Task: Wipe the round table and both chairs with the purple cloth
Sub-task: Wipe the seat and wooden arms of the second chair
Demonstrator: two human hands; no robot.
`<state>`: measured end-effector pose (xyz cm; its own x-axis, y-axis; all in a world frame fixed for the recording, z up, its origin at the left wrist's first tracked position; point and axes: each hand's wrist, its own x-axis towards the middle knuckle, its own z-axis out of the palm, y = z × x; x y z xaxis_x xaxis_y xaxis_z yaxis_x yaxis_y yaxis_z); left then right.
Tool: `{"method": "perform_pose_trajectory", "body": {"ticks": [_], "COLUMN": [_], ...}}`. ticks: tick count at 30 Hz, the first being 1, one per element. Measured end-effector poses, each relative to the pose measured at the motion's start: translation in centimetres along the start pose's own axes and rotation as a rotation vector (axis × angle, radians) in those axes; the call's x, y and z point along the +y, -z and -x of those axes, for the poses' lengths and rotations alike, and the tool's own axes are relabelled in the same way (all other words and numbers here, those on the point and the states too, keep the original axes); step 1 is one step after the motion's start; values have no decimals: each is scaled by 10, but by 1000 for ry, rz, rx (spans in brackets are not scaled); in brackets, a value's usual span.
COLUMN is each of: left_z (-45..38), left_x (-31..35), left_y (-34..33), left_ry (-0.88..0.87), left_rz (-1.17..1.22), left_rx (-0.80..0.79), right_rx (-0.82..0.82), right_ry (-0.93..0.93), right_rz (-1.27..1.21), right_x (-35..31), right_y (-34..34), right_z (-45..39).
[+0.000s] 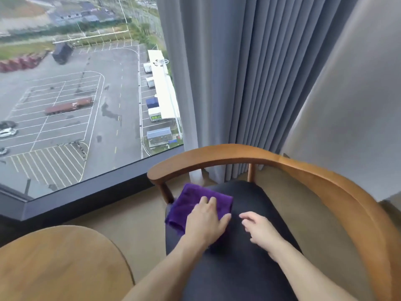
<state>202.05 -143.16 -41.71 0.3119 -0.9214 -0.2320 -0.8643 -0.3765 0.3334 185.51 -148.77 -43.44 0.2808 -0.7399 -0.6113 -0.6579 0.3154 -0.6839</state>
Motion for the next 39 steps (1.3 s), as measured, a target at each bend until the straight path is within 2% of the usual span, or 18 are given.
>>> {"method": "perform_pose_trajectory", "body": {"ticks": [4, 9, 12, 15, 27, 31, 35, 39], "left_z": [-40, -75, -85, -86, -90, -76, -57, -87], "left_x": [-37, -59, -63, -64, -64, -49, -22, -30], "left_y": [-69, -114, -134, -149, -155, -153, -162, -158], "left_ry": [-19, 24, 41, 26, 33, 97, 46, 63], "left_rz": [-188, -112, -112, -199, -162, -113, -302, -396], "left_rx": [52, 31, 18, 107, 188, 185, 219, 335], "right_rx": [115, 349, 419, 475, 537, 575, 579, 518], "right_ry": [77, 188, 188, 215, 277, 358, 401, 451], "right_rz": [254, 452, 648, 751, 864, 851, 828, 839], "right_x": [40, 62, 70, 74, 85, 96, 98, 98], "right_y": [-28, -55, -60, -61, -63, -59, -56, -47], "right_z": [-56, -92, -105, -111, -115, -121, -120, -118]}}
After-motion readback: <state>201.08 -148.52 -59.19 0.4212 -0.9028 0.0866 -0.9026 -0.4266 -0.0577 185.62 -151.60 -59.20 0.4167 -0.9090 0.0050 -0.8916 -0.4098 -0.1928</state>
